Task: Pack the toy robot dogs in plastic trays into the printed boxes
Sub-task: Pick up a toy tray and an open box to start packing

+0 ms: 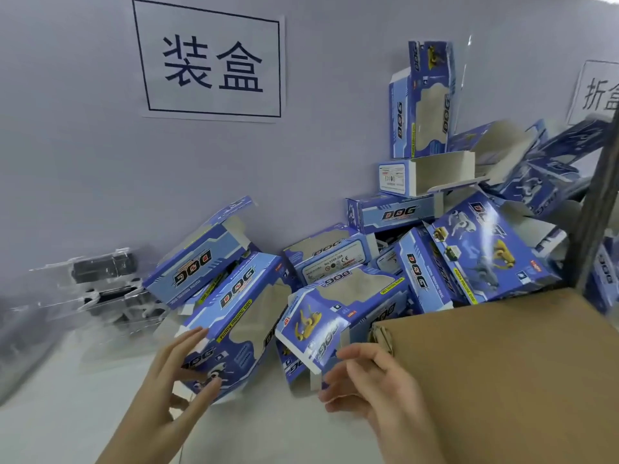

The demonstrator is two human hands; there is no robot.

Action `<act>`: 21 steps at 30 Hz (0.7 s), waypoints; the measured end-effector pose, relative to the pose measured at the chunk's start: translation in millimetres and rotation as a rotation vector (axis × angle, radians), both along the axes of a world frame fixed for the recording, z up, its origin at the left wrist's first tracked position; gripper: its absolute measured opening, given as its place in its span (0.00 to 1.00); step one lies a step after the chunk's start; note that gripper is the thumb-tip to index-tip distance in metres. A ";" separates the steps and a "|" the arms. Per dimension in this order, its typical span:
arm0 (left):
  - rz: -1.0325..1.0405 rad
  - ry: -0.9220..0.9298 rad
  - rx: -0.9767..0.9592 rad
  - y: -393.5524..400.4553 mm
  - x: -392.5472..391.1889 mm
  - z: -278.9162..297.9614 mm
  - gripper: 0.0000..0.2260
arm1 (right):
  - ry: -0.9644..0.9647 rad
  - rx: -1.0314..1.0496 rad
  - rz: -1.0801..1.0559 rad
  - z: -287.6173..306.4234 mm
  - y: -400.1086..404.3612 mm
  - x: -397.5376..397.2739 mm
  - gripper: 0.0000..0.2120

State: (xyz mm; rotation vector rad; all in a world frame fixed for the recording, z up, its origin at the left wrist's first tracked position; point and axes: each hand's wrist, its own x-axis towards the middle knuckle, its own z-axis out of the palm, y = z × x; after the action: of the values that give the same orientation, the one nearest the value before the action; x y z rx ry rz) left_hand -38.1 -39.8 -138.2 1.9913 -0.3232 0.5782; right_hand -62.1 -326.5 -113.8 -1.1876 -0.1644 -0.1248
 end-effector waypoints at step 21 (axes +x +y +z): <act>0.230 -0.101 0.232 5.9 5.4 -26.2 0.26 | -0.420 -1.199 0.021 55.7 54.3 76.5 0.45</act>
State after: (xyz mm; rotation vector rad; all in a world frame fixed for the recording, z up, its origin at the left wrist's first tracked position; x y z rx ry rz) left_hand -32.8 -33.9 -164.3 2.2445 -0.2324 0.8199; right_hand 14.5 -272.1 -58.0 -2.3434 -0.6838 -0.2756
